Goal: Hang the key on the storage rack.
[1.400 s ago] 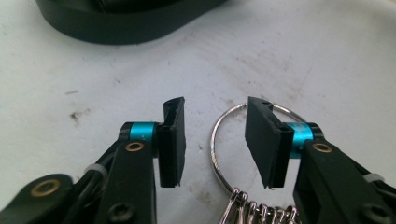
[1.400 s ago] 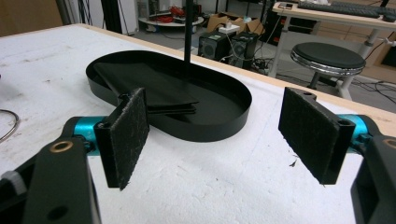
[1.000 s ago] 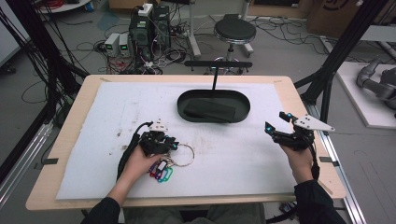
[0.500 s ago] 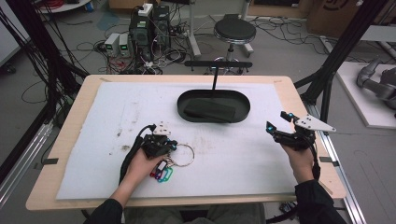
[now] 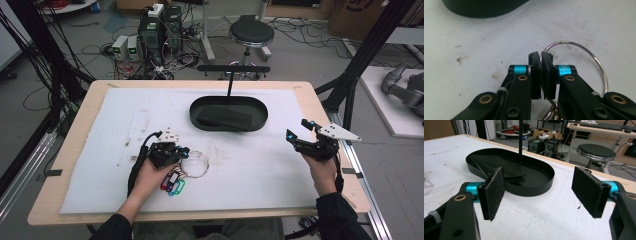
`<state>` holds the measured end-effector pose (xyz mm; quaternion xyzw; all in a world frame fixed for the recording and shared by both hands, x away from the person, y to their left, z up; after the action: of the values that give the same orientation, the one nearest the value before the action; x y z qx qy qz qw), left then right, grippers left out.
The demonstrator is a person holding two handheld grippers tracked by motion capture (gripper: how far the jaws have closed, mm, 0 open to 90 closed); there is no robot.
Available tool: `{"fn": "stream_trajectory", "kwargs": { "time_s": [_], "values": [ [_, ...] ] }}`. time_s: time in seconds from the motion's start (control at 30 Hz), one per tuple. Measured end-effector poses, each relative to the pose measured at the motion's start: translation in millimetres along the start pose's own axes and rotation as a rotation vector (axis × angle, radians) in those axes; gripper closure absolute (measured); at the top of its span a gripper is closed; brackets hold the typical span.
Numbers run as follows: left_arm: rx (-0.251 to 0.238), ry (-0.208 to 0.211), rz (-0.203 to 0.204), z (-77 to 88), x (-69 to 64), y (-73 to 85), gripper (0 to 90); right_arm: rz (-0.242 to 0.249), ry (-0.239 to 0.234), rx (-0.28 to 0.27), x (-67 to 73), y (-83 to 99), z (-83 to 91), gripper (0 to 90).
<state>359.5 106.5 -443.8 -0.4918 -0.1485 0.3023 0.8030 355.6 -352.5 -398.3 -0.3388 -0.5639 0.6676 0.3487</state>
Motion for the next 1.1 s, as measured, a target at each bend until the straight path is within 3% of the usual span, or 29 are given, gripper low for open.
{"fn": "stream_trajectory", "kwargs": {
  "time_s": [0.17, 0.43, 0.7, 1.1],
  "values": [
    [-0.071, 0.004, -0.041, 9.1, -7.5, -9.7, 86.1, 0.003, -0.010, 0.002, -0.2, 0.2, 0.3, 32.3],
    [-0.125, 0.013, -0.101, 22.7, -23.7, -16.0, 86.2, 0.002, -0.012, -0.007, -0.6, 0.0, -0.4, 32.2],
    [-0.164, 0.049, -0.146, 32.8, -41.8, -19.4, 86.0, -0.002, -0.007, -0.017, -1.5, -0.2, -1.8, 32.2],
    [-0.161, 0.121, -0.131, 30.8, -46.8, -16.6, 82.1, 0.002, -0.013, -0.015, -1.2, 0.6, -5.7, 32.2]
  ]
}}
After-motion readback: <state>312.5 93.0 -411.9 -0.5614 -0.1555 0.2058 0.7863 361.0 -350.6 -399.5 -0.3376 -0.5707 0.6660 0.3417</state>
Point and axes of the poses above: each handheld gripper's, and its own axes: z roughly backward along the jaws, y roughly out of its underside, x roughly to its left, the point moved 2 cm from there along -z, roughly forward along the jaws, and after that the axes turned 8 degrees about -x, right-handed, at the moved point
